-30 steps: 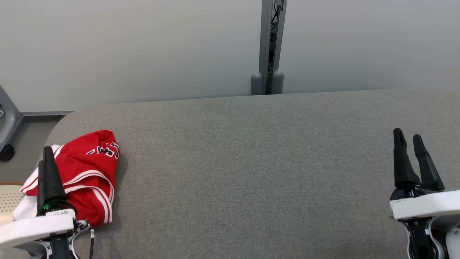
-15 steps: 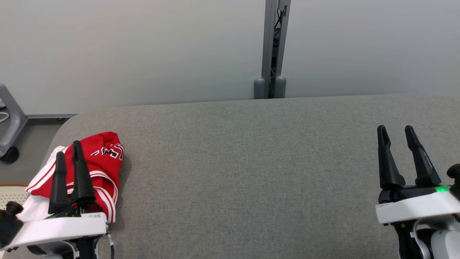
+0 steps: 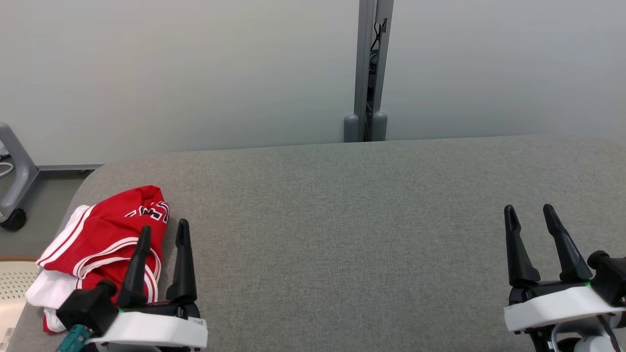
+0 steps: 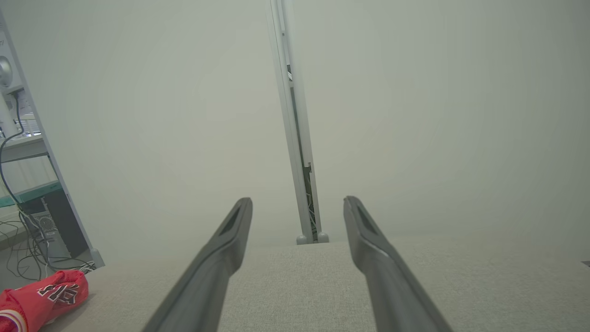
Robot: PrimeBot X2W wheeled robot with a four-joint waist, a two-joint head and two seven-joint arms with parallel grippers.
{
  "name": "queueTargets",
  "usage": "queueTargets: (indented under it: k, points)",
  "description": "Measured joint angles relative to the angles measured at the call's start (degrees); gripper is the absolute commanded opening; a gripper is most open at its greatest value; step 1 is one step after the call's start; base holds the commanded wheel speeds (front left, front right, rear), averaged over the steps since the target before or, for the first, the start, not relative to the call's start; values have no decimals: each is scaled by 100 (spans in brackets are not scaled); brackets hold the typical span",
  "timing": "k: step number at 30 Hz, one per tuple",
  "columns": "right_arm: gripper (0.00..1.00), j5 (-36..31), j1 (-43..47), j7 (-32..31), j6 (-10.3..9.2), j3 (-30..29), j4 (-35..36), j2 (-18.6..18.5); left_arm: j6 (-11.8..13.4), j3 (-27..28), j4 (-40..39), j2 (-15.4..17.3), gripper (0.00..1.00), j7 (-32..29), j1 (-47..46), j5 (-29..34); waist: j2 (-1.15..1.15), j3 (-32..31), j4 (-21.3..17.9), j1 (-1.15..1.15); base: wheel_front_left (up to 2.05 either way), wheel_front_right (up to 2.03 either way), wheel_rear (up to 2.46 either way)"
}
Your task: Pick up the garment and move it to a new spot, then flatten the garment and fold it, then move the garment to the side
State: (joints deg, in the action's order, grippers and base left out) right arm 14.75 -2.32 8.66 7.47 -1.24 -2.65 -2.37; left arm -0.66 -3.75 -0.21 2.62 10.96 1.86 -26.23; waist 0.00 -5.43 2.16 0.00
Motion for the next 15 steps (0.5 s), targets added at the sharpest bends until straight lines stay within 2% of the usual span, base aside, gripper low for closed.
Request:
queueTargets:
  k: [7, 15]
  points:
    - [100, 88, 58, 107, 1, 140, -230, 7, 0, -220, 307, -1, 100, 73, 30, 545, 0, -68, 12, 0, 0, 0, 0]
    - [100, -302, 65, 243, 1, 177, -581, -3, 177, -326, 692, 1, 100, 145, 131, 969, 0, -121, 15, 0, 0, 0, 0]
